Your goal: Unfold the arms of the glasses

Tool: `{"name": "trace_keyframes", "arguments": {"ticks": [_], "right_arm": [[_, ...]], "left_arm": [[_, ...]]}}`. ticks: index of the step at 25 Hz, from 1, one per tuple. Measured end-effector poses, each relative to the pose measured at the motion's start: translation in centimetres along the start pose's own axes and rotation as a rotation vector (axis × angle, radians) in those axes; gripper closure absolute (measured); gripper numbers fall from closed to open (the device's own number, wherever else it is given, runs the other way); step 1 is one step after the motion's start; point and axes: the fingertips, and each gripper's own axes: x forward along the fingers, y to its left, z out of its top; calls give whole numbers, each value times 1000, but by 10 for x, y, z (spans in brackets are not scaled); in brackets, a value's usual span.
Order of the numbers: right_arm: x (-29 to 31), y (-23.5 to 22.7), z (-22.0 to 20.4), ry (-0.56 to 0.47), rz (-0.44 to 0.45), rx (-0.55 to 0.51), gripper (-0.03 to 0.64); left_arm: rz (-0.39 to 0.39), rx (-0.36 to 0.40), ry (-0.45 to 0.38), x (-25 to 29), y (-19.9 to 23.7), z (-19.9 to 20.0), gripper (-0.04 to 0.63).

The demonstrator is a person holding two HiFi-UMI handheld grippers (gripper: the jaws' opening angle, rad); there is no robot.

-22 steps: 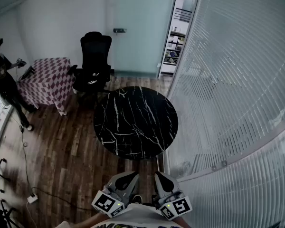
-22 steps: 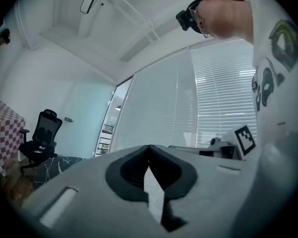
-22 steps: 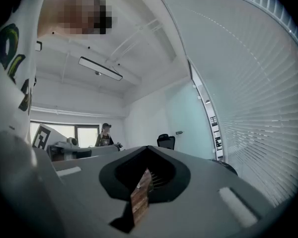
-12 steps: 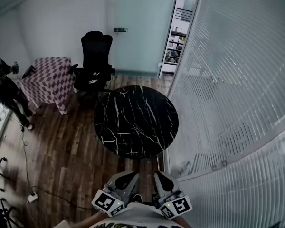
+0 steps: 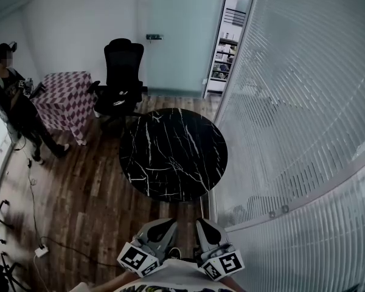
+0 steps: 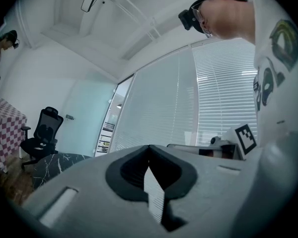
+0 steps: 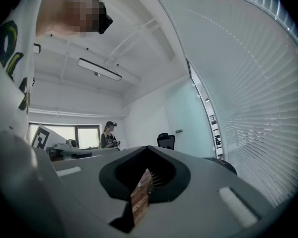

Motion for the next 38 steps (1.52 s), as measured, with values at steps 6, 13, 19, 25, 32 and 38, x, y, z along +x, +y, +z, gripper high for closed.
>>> {"name": "trace_keyframes", "arguments": {"ticks": [6, 13, 19, 25, 32, 38], "right_arm": [[-17, -14, 1, 16, -23, 3, 615], [-36, -31, -6, 33, -27, 6, 615], [-32, -33, -12, 50, -1, 1, 615], [-14, -43, -17, 53, 8, 2, 615], [28, -55, -24, 54, 36, -7, 615], [84, -66, -23, 75, 41, -24, 615]], "left_arm": [[7, -7, 13, 8, -16, -6, 591], [36, -32, 23, 16, -31, -19, 591], [64, -43, 33, 18, -25, -28, 591], [83, -45, 31, 25, -11, -30, 591], [110, -45, 19, 43, 29, -30, 591], [109, -62, 10, 64, 79, -19, 591]]}}
